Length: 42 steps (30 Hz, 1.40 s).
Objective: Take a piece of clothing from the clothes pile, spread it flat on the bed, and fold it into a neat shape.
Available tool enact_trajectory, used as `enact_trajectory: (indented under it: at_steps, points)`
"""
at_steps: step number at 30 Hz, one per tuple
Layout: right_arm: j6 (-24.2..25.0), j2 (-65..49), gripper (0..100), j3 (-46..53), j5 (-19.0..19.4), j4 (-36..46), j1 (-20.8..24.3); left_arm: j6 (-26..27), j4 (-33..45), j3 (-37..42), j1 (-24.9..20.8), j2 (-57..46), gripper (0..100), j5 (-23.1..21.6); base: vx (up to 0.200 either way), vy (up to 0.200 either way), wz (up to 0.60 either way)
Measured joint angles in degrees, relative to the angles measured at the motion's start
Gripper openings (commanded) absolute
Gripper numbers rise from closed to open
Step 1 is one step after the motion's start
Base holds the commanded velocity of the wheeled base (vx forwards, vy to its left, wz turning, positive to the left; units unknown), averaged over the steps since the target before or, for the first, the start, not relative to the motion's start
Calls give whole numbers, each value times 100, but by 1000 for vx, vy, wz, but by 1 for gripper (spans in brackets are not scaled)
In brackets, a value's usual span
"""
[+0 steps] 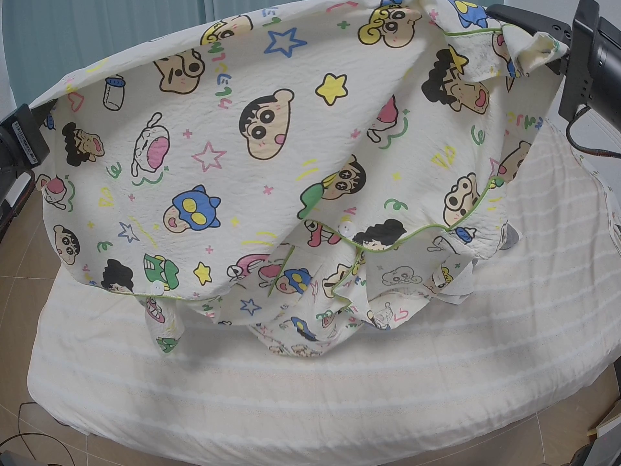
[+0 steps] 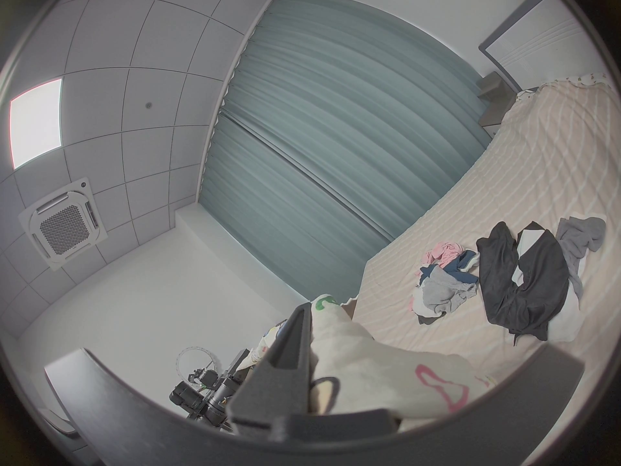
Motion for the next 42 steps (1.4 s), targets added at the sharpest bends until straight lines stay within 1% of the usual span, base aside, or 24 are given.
enact_trajectory:
  at_steps: [9,42]
  points:
    - [16,-34,0,93,55,-2,-5,-2,11,73,0,-79,0,0,0,200,0]
    - [24,-89,0,171,63,2,-6,20,33,204,84,-336,0,2,0,200,0]
